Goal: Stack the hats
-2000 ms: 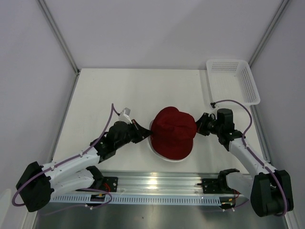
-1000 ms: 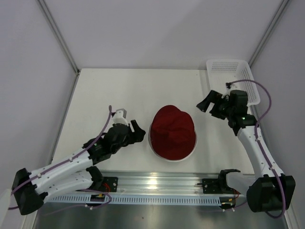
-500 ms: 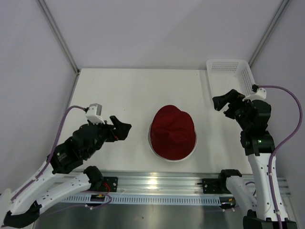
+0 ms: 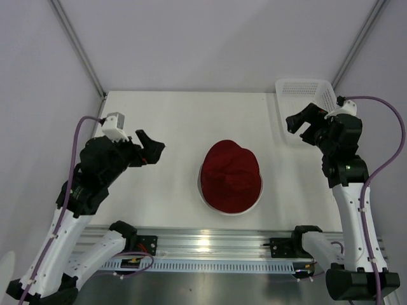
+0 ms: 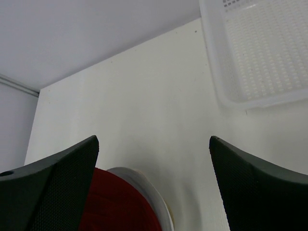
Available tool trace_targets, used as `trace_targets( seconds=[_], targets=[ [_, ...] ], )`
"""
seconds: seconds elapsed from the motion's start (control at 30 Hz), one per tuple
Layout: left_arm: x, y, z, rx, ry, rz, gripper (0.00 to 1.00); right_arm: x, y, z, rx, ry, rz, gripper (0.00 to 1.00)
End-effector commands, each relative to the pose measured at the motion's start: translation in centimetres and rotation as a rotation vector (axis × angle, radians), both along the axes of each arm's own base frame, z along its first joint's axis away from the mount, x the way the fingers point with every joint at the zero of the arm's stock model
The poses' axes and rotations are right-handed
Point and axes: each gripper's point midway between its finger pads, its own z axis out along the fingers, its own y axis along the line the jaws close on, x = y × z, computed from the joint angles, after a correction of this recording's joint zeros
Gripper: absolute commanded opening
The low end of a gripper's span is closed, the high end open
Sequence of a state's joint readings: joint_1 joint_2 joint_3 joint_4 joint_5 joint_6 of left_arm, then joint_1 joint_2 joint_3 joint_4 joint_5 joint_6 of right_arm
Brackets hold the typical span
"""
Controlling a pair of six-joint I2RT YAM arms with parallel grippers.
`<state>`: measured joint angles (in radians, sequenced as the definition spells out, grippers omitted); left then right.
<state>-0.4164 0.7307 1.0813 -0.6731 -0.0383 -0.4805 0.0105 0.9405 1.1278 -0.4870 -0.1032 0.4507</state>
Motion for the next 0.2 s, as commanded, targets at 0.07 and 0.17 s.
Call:
trace_targets(
  seconds=[0.07, 0.17],
  targets=[
    [-2.3, 0.8, 0.5, 0.026, -0.059, -0.048, 0.99, -1.2, -0.3, 3.0, -0.06, -0.132, 0.013, 0.99],
    [-2.9, 0.9, -0.5, 0.003, -0.054, -0.041, 1.0, -1.9, -0.4, 3.3, -0.08, -0.159, 0.018, 1.0]
  ],
)
